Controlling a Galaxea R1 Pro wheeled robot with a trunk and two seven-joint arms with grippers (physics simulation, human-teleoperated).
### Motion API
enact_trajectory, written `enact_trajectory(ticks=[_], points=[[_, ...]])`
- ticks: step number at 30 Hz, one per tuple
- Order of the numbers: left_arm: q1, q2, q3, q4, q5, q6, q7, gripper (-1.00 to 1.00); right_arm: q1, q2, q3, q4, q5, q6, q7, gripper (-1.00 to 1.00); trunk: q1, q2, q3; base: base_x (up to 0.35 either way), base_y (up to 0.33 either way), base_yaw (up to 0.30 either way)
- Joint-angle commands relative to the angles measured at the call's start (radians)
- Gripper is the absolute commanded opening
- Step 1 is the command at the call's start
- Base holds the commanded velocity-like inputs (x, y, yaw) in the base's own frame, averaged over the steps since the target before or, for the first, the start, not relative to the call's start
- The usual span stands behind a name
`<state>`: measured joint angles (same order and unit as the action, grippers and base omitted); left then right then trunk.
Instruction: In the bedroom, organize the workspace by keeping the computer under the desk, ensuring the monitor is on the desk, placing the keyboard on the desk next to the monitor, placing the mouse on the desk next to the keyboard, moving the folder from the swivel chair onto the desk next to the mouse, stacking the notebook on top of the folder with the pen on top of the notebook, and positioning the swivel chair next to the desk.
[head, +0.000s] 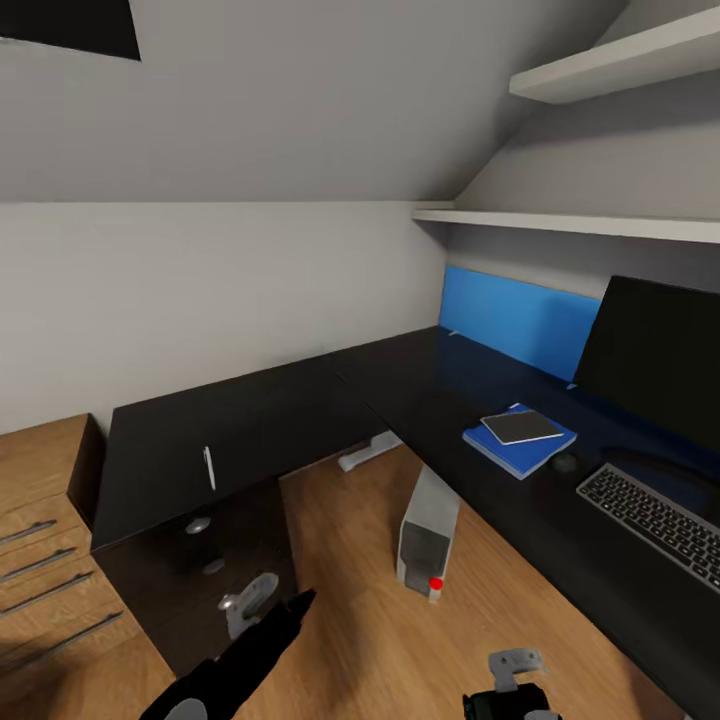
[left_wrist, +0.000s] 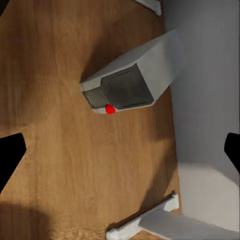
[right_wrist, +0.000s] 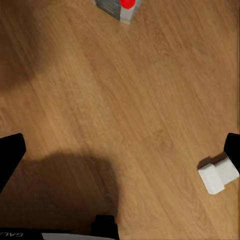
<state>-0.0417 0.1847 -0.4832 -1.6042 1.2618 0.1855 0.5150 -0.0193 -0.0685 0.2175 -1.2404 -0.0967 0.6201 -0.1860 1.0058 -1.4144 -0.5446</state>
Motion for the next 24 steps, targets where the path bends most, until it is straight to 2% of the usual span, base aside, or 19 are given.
enact_trajectory(ticks=[1, 4, 7, 9, 11, 12, 15, 17, 19, 22, 23, 24], points=[[0.014, 0.001, -0.001, -0.001, 0.004, 0.005, 0.02, 1.0, -0.001, 0.0, 0.004, -0.017, -0.011, 0.015, -0.013, 1.0, -0.004, 0.006, 0.003, -0.009, -0.001, 0.222], [0.048, 0.001, 0.002, -0.001, 0.001, 0.011, 0.044, 1.0, -0.001, 0.009, 0.006, -0.058, -0.012, 0.058, -0.02, 1.0, -0.015, 0.027, 0.016, -0.006, 0.0, 0.223], [0.09, 0.009, 0.013, 0.002, -0.004, 0.014, 0.059, 1.0, -0.007, 0.043, 0.006, -0.109, -0.011, 0.116, -0.024, 1.0, -0.027, 0.048, 0.028, -0.002, 0.0, 0.221], [0.125, 0.038, 0.042, 0.002, -0.001, 0.014, 0.064, 1.0, -0.022, 0.08, 0.006, -0.148, -0.01, 0.177, -0.027, 1.0, -0.035, 0.062, 0.035, -0.001, 0.0, 0.217], [0.142, 0.049, 0.052, 0.004, 0.001, 0.012, 0.062, 1.0, -0.03, 0.095, 0.006, -0.16, -0.01, 0.208, -0.028, 1.0, -0.042, 0.076, 0.042, -0.001, 0.0, 0.184], [0.166, 0.06, 0.066, 0.01, 0.001, 0.01, 0.06, 1.0, -0.037, 0.112, 0.007, -0.171, -0.01, 0.241, -0.029, 1.0, -0.046, 0.083, 0.046, 0.0, 0.0, 0.088], [0.184, 0.066, 0.091, 0.019, 0.001, 0.008, 0.06, 1.0, -0.042, 0.123, 0.009, -0.179, -0.009, 0.257, -0.03, 1.0, -0.058, 0.104, 0.055, 0.0, 0.0, 0.057], [0.2, 0.065, 0.144, 0.082, 0.003, 0.007, 0.057, 1.0, -0.051, 0.155, 0.042, -0.221, -0.007, 0.273, -0.036, 1.0, -0.065, 0.118, 0.062, 0.0, 0.0, 0.007], [0.202, 0.064, 0.15, 0.094, 0.003, 0.007, 0.057, 1.0, -0.055, 0.164, 0.05, -0.237, -0.006, 0.275, -0.047, 1.0, -0.073, 0.132, 0.07, 0.0, 0.0, -0.007], [0.202, 0.062, 0.156, 0.108, 0.002, 0.006, 0.057, 1.0, -0.057, 0.179, 0.058, -0.263, -0.006, 0.277, -0.098, 1.0, -0.084, 0.153, 0.083, 0.0, 0.0, -0.004], [0.201, 0.06, 0.158, 0.126, 0.002, 0.006, 0.057, 1.0, -0.06, 0.196, 0.069, -0.29, -0.008, 0.288, -0.163, 1.0, -0.088, 0.16, 0.088, 0.0, 0.0, -0.002], [0.201, 0.059, 0.159, 0.136, 0.003, 0.006, 0.057, 1.0, -0.067, 0.203, 0.079, -0.305, -0.009, 0.309, -0.188, 1.0, -0.092, 0.167, 0.092, 0.0, 0.0, -0.001]])
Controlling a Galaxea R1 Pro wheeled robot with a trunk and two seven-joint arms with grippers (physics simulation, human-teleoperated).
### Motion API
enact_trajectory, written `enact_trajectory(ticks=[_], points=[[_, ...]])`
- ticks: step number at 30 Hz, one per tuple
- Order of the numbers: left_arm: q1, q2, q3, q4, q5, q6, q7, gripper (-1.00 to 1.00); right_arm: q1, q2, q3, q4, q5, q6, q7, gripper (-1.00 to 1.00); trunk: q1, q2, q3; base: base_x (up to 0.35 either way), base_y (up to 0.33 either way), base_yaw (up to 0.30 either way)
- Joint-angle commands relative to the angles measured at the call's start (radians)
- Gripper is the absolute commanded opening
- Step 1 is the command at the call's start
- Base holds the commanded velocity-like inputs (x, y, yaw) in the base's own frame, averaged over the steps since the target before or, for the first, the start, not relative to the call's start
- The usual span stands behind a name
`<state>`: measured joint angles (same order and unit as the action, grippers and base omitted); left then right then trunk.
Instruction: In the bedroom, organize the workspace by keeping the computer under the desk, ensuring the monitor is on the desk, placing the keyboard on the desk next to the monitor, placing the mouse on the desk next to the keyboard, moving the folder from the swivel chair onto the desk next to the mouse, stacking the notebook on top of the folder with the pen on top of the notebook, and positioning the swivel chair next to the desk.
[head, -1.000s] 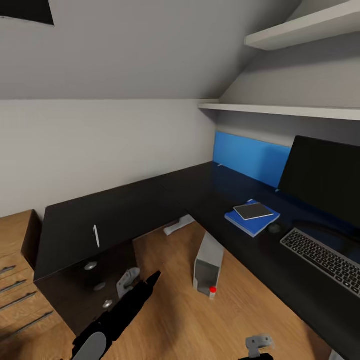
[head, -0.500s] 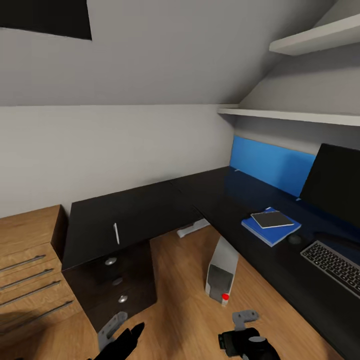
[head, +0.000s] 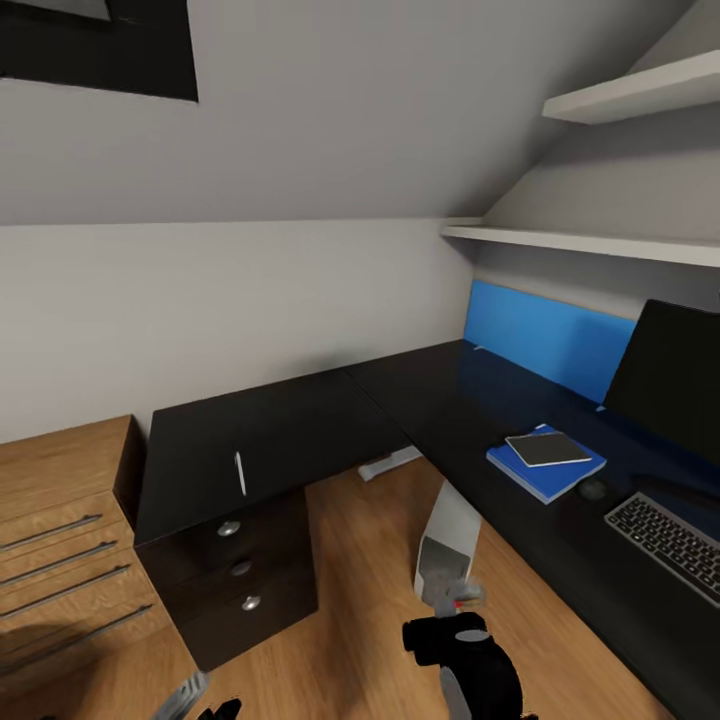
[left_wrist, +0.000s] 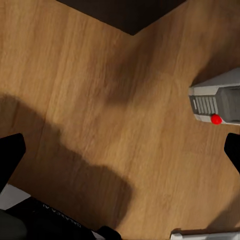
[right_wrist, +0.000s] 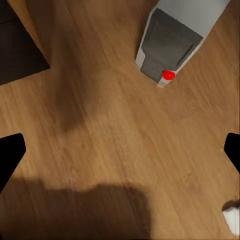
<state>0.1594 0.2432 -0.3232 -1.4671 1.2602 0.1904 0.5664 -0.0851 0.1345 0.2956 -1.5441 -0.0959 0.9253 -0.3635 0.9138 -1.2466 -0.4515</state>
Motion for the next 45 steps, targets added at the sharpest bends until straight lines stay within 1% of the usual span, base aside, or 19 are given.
enact_trajectory(ticks=[1, 4, 6, 7, 11, 12, 14, 16, 20, 25, 26, 30, 34, 38, 42, 45], points=[[-0.001, 0.0, 0.001, 0.01, 0.005, 0.001, 0.006, 1.0, -0.034, 0.009, 0.025, -0.024, -0.018, 0.08, -0.039, 1.0, -0.004, 0.007, 0.004, 0.0, 0.0, -0.032], [-0.001, -0.001, 0.008, 0.014, 0.005, 0.001, 0.006, 1.0, -0.054, 0.012, 0.031, -0.03, -0.021, 0.108, -0.046, 1.0, -0.015, 0.028, 0.018, 0.0, 0.0, -0.024], [-0.001, -0.003, 0.025, 0.016, 0.005, 0.001, 0.006, 1.0, -0.069, 0.014, 0.035, -0.034, -0.022, 0.122, -0.049, 1.0, -0.023, 0.042, 0.028, 0.0, 0.0, -0.012], [-0.001, -0.005, 0.034, 0.016, 0.004, 0.001, 0.006, 1.0, -0.077, 0.015, 0.036, -0.034, -0.024, 0.122, -0.05, 1.0, -0.027, 0.049, 0.033, 0.0, 0.0, -0.006], [-0.001, -0.006, 0.043, 0.017, 0.004, 0.001, 0.006, 1.0, -0.087, 0.017, 0.039, -0.035, -0.031, 0.122, -0.051, 1.0, -0.042, 0.077, 0.052, 0.0, 0.0, -0.004], [-0.001, -0.007, 0.047, 0.018, 0.004, 0.001, 0.006, 1.0, -0.093, 0.017, 0.04, -0.036, -0.049, 0.122, -0.052, 1.0, -0.046, 0.084, 0.057, 0.0, 0.0, -0.001], [-0.001, -0.008, 0.049, 0.019, 0.004, 0.001, 0.006, 1.0, -0.097, 0.017, 0.048, -0.036, -0.067, 0.122, -0.052, 1.0, -0.054, 0.098, 0.066, 0.0, 0.0, 0.0], [-0.001, -0.008, 0.049, 0.019, 0.004, 0.001, 0.006, 1.0, -0.101, 0.017, 0.059, -0.036, -0.075, 0.122, -0.052, 1.0, -0.061, 0.112, 0.075, 0.0, 0.0, 0.008], [-0.001, -0.008, 0.05, 0.02, 0.004, 0.001, 0.007, 1.0, -0.11, 0.017, 0.074, -0.036, -0.084, 0.122, -0.052, 1.0, -0.077, 0.14, 0.094, 0.0, 0.0, 0.046], [-0.001, -0.008, 0.051, 0.02, 0.004, 0.001, 0.007, 1.0, -0.137, 0.022, 0.081, -0.036, -0.092, 0.122, -0.053, 1.0, -0.096, 0.175, 0.117, 0.0, 0.0, 0.104], [-0.001, -0.008, 0.051, 0.02, 0.004, 0.001, 0.007, 1.0, -0.16, 0.029, 0.083, -0.029, -0.098, 0.122, -0.053, 1.0, -0.1, 0.182, 0.122, 0.0, 0.0, 0.154], [-0.001, -0.008, 0.052, 0.021, 0.005, 0.001, 0.007, 1.0, -0.199, 0.04, 0.084, -0.017, -0.109, 0.122, -0.054, 1.0, -0.115, 0.21, 0.14, 0.0, 0.0, 0.173], [0.003, -0.006, 0.054, 0.02, 0.007, -0.006, 0.008, 1.0, -0.227, 0.04, 0.085, -0.005, -0.123, 0.122, -0.054, 1.0, -0.13, 0.238, 0.157, 0.0, 0.0, 0.2], [0.035, -0.003, 0.06, 0.008, 0.008, -0.038, 0.008, 1.0, -0.274, 0.04, 0.086, 0.025, -0.142, 0.122, -0.054, 1.0, -0.146, 0.266, 0.174, 0.0, 0.0, 0.214], [0.051, -0.003, 0.062, 0.007, 0.005, -0.052, 0.009, 1.0, -0.299, 0.04, 0.086, 0.054, -0.157, 0.122, -0.055, 1.0, -0.161, 0.294, 0.191, 0.0, 0.0, 0.221], [0.054, -0.005, 0.061, 0.012, 0.0, -0.055, 0.008, 1.0, -0.307, 0.04, 0.086, 0.062, -0.161, 0.122, -0.057, 1.0, -0.173, 0.315, 0.204, 0.0, 0.0, 0.223]])
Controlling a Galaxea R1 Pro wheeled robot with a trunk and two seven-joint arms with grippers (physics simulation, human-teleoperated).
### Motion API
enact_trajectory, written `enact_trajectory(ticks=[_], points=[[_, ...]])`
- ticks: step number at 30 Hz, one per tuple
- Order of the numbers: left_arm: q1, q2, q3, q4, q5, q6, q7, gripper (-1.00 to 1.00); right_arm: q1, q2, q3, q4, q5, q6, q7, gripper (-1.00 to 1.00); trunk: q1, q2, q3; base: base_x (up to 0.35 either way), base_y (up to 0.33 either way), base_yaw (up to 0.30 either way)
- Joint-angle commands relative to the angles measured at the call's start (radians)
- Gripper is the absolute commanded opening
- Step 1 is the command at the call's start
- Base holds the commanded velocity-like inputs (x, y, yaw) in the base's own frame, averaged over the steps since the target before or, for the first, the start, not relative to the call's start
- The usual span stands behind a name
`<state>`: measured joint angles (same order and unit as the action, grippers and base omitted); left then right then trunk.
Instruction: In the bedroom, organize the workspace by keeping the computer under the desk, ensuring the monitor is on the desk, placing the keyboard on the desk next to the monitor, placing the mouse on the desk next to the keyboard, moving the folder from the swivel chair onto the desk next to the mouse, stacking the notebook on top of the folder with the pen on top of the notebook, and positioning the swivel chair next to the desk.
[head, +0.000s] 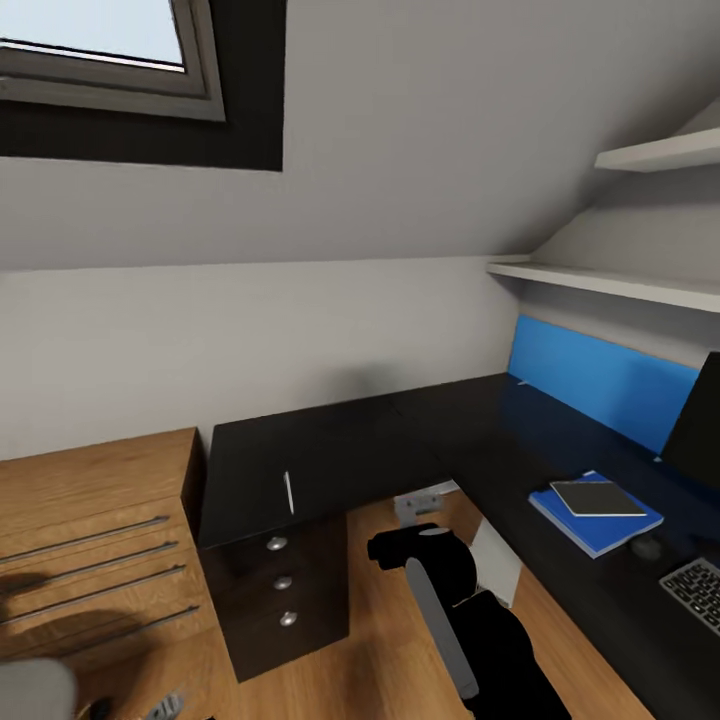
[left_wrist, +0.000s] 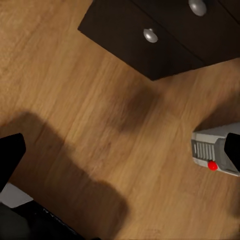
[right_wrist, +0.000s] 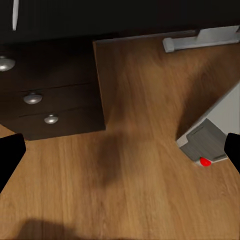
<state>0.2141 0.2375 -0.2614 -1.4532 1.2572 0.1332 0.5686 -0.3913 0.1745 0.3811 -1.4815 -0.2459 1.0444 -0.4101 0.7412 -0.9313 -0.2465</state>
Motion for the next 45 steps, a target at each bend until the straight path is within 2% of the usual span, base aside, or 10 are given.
enact_trajectory(ticks=[1, 12, 16, 23, 35, 38, 41, 42, 45], points=[[0.002, 0.0, 0.001, 0.002, -0.001, -0.001, 0.005, 1.0, -0.005, 0.0, 0.001, 0.004, -0.013, 0.003, -0.013, 1.0, -0.004, 0.006, 0.003, 0.0, 0.0, 0.226], [-0.005, -0.002, 0.0, 0.063, -0.007, -0.045, 0.005, 1.0, -0.016, 0.0, 0.008, 0.016, -0.009, 0.003, -0.022, 1.0, -0.046, 0.083, 0.048, 0.0, 0.0, 0.229], [-0.006, -0.002, 0.0, 0.071, -0.007, -0.048, 0.004, 1.0, -0.072, 0.0, 0.009, 0.12, -0.012, 0.003, -0.021, 1.0, -0.061, 0.111, 0.064, 0.0, 0.0, 0.216], [-0.007, -0.002, 0.002, 0.076, 0.0, -0.05, 0.004, 1.0, -0.111, 0.0, 0.008, 0.182, -0.018, 0.003, -0.021, 1.0, -0.088, 0.16, 0.093, 0.0, 0.0, 0.203], [-0.008, -0.007, 0.0, 0.078, -0.009, -0.05, 0.005, 1.0, -0.119, 0.0, 0.004, 0.196, -0.021, 0.003, -0.016, 1.0, -0.134, 0.244, 0.141, 0.0, 0.0, 0.141], [-0.009, -0.007, -0.001, 0.078, -0.01, -0.05, 0.004, 1.0, -0.121, 0.0, 0.003, 0.212, -0.024, 0.003, -0.018, 1.0, -0.134, 0.244, 0.141, 0.0, 0.0, 0.013], [-0.009, -0.008, -0.005, 0.079, -0.008, -0.05, -0.002, 1.0, -0.138, 0.0, 0.003, 0.245, -0.048, -0.049, -0.02, 1.0, -0.134, 0.244, 0.141, 0.0, 0.0, 0.005], [-0.009, -0.008, -0.008, 0.078, -0.007, -0.049, -0.019, 1.0, -0.155, 0.0, 0.005, 0.288, -0.083, -0.108, -0.021, 1.0, -0.134, 0.244, 0.141, 0.0, 0.0, 0.003], [-0.009, -0.007, -0.011, 0.078, -0.008, -0.044, -0.051, 1.0, -0.177, 0.0, 0.014, 0.365, -0.138, -0.239, -0.027, 1.0, -0.134, 0.244, 0.142, 0.0, 0.0, 0.002]])
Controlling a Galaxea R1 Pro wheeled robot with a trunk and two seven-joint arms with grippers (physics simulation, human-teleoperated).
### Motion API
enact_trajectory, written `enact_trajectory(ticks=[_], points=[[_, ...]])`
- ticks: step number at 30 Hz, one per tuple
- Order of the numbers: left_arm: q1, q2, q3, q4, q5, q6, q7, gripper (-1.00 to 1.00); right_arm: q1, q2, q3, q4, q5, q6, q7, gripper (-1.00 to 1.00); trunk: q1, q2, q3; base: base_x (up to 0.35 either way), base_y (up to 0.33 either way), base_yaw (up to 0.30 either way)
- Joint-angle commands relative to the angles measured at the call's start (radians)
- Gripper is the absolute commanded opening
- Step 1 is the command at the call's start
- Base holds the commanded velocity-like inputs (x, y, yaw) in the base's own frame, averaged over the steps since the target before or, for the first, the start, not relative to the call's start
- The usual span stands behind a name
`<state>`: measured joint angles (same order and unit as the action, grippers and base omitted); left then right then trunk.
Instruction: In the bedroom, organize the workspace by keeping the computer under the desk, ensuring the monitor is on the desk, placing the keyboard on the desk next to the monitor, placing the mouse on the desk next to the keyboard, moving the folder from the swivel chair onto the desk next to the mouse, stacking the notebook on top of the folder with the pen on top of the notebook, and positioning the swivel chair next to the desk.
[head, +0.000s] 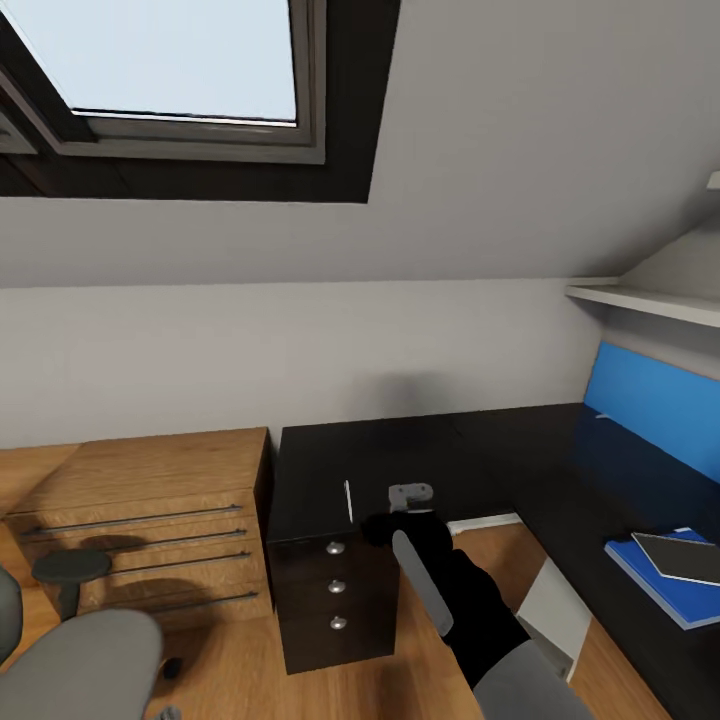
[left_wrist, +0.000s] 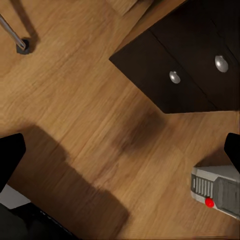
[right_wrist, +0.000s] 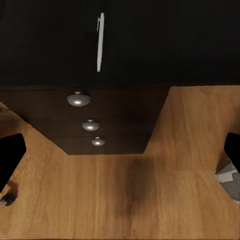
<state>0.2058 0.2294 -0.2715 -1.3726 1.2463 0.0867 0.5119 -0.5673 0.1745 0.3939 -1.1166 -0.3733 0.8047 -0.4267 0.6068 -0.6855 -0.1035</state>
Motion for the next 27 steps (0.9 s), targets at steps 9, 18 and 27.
enact_trajectory(ticks=[9, 18, 27], points=[[0.0, 0.001, -0.004, 0.009, 0.002, 0.005, -0.014, 1.0, -0.011, 0.0, 0.09, 0.047, -0.05, -0.083, -0.016, 1.0, 0.0, -0.002, -0.002, 0.0, 0.0, 0.0], [0.0, 0.002, -0.043, 0.049, -0.001, -0.003, -0.016, 1.0, -0.011, 0.0, 0.12, 0.06, -0.054, -0.094, -0.021, 1.0, 0.0, -0.002, -0.001, 0.015, 0.0, -0.006], [0.0, 0.0, -0.055, 0.05, -0.094, -0.004, -0.017, 1.0, -0.023, 0.0, 0.123, 0.153, -0.085, -0.099, -0.074, 1.0, 0.0, -0.002, 0.002, 0.298, 0.0, 0.133]])
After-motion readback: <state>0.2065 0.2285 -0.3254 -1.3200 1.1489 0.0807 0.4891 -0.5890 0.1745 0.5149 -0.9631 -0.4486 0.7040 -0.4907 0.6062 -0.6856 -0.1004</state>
